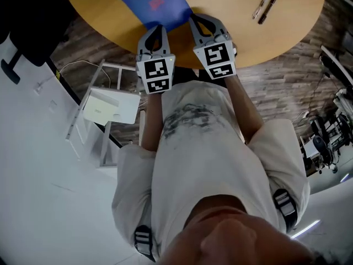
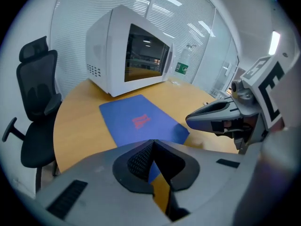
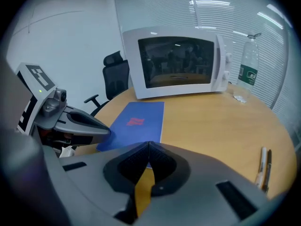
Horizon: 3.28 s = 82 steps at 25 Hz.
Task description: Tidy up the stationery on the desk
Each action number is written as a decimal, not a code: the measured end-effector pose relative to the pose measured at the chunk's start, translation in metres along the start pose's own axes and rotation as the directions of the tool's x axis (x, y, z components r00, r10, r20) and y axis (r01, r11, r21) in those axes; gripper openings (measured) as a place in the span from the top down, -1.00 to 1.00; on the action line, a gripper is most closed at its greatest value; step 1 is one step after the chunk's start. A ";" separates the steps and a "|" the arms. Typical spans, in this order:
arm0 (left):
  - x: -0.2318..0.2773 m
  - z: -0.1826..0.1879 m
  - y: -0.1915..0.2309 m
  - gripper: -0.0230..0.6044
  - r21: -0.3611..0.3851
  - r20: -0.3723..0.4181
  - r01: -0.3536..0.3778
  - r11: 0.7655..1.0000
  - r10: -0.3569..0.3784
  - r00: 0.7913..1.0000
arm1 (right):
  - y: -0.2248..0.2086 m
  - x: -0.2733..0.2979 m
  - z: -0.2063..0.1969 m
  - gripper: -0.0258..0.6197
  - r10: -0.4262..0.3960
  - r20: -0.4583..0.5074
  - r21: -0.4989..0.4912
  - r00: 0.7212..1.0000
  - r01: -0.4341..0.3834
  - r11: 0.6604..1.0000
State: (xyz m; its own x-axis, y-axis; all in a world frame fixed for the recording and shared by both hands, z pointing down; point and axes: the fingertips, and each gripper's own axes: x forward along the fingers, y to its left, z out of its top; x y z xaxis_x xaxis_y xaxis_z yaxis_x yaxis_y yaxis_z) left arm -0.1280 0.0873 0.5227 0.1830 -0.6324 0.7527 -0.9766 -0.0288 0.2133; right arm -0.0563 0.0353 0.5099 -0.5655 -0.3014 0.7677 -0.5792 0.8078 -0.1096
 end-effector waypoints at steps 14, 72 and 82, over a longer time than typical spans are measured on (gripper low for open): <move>-0.001 -0.031 0.011 0.90 -0.093 -0.052 0.001 0.996 -0.005 0.999 | 0.012 0.029 -0.015 0.73 0.006 -0.099 -0.160 0.995 -0.022 0.987; 0.109 0.056 -0.104 0.90 0.320 -0.219 0.278 0.906 -0.214 0.952 | -0.122 -0.035 -0.077 0.73 -0.242 -0.081 0.253 0.967 0.255 0.933; 0.120 0.063 -0.131 0.90 0.334 -0.218 0.304 0.892 -0.241 0.946 | -0.144 -0.050 -0.089 0.73 -0.284 -0.086 0.284 0.955 0.297 0.912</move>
State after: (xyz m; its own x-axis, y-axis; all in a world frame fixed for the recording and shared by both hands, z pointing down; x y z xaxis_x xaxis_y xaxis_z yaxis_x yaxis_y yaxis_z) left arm 0.0147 -0.0333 0.5455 0.4332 -0.4225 0.7961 -0.8532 -0.4770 0.2111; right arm 0.1073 -0.0211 0.5436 -0.3248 -0.4735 0.8187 -0.8628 0.5030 -0.0513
